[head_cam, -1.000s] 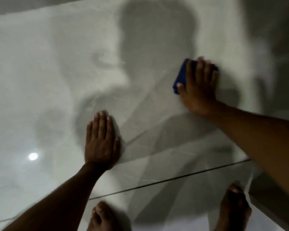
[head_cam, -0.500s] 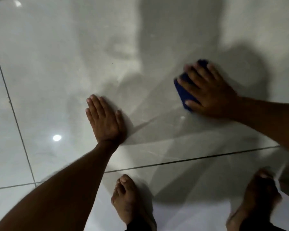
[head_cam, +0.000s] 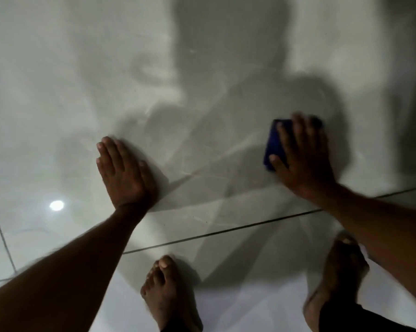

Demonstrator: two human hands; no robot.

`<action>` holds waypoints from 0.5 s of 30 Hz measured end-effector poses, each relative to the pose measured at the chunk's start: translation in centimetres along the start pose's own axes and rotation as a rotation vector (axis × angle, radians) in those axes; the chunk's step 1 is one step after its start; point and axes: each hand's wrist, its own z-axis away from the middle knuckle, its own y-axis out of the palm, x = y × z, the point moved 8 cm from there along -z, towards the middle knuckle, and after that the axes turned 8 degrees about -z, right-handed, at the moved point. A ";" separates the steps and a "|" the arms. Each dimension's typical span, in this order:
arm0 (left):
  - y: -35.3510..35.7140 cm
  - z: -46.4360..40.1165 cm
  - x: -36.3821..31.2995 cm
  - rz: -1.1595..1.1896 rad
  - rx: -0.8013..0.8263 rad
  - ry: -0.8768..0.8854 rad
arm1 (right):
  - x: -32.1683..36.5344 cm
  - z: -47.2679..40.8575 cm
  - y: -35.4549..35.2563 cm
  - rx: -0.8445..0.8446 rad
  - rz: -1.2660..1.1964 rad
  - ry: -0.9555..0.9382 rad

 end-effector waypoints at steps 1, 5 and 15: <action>0.0 0.0 -0.1 -0.003 0.005 -0.007 | -0.9 2.1 0.2 -0.056 -0.066 0.297; 0.3 0.1 0.1 -0.022 -0.002 -0.010 | 10.0 7.6 3.7 -0.067 -0.218 0.555; 0.0 -0.1 0.4 -0.026 0.010 -0.012 | 25.1 -18.9 -0.1 0.053 -0.121 -0.478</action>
